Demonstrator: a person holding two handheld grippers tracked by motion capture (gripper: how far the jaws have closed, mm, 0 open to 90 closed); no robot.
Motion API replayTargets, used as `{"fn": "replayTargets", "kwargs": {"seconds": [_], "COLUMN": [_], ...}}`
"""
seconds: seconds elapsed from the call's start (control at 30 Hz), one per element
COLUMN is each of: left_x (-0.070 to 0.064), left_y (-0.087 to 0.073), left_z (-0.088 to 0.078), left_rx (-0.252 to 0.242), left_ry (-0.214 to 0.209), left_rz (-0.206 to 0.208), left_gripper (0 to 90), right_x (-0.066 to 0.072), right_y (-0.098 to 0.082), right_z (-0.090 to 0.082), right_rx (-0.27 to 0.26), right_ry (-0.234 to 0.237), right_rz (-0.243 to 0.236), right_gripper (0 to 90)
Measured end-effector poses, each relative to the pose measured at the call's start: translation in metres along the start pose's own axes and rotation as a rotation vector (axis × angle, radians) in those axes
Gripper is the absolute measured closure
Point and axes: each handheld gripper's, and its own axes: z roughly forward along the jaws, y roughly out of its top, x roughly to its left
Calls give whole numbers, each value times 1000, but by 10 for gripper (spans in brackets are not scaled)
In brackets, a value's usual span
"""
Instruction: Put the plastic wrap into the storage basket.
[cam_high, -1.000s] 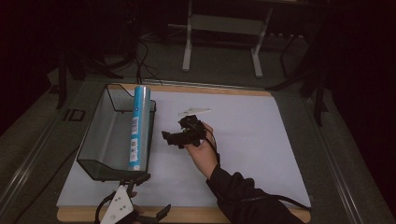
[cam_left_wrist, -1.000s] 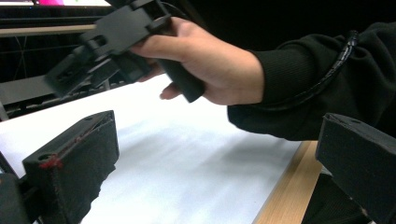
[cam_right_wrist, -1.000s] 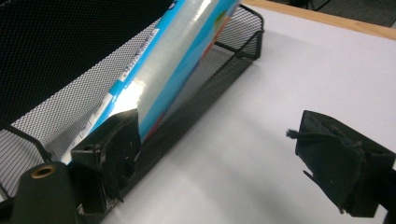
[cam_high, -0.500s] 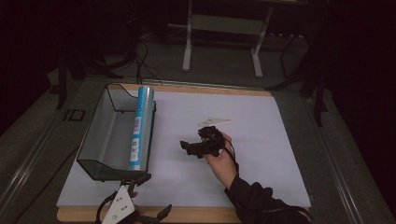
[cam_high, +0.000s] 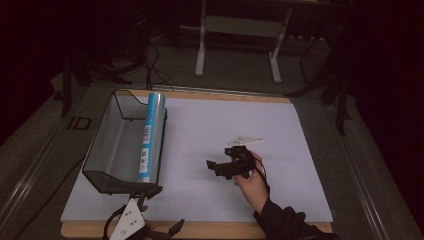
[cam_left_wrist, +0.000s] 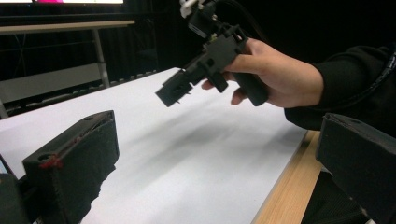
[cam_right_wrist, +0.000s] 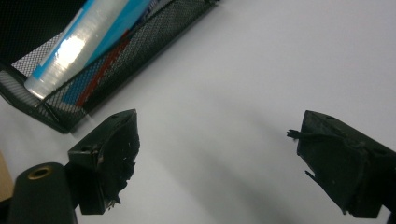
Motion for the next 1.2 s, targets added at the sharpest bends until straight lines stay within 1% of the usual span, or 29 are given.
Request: {"fn": "replayTargets", "kwargs": {"seconds": [0.07,0.13,0.17,0.23,0.3,0.37,0.43,0.5,0.67,0.87,0.97,1.03,1.2], "left_x": [0,0,0,0,-1,-1,-1,-1,-1,-1,-1,-2,-1], "left_y": [0,0,0,0,0,0,0,0,0,0,0,0,0], "left_z": [0,0,0,0,1,1,1,1,1,1,1,1,2], "left_rx": [0,0,1,3,3,3,4,4,5,4,6,5,5], "left_ry": [0,-1,-1,-2,-1,-1,-2,-2,-3,-6,-10,-12,-17], "left_rz": [0,-1,0,0,1,2,2,3,3,2,3,5,3], "left_gripper": [3,3,3,3,3,3,3,3,3,3,3,3,3], "right_x": [-2,-5,-6,-9,-12,-14,-17,-18,-23,-24,-24,-25,-28], "right_y": [-5,-10,-12,-16,-20,-24,-28,-31,-35,-42,-44,-45,-47], "right_z": [-3,-6,-8,-12,-17,-21,-26,-29,-40,-51,-54,-54,-50], "right_rx": [7,11,13,10,11,10,4,11,-3,-9,-13,-21,-16], "right_ry": [2,-8,-3,-9,2,-8,-6,-11,-21,-34,-50,-68,-73], "right_rz": [9,7,13,23,29,30,40,38,45,38,26,8,10], "right_gripper": [126,127,126,127,126,126,127,127,127,126,125,125,125]}}
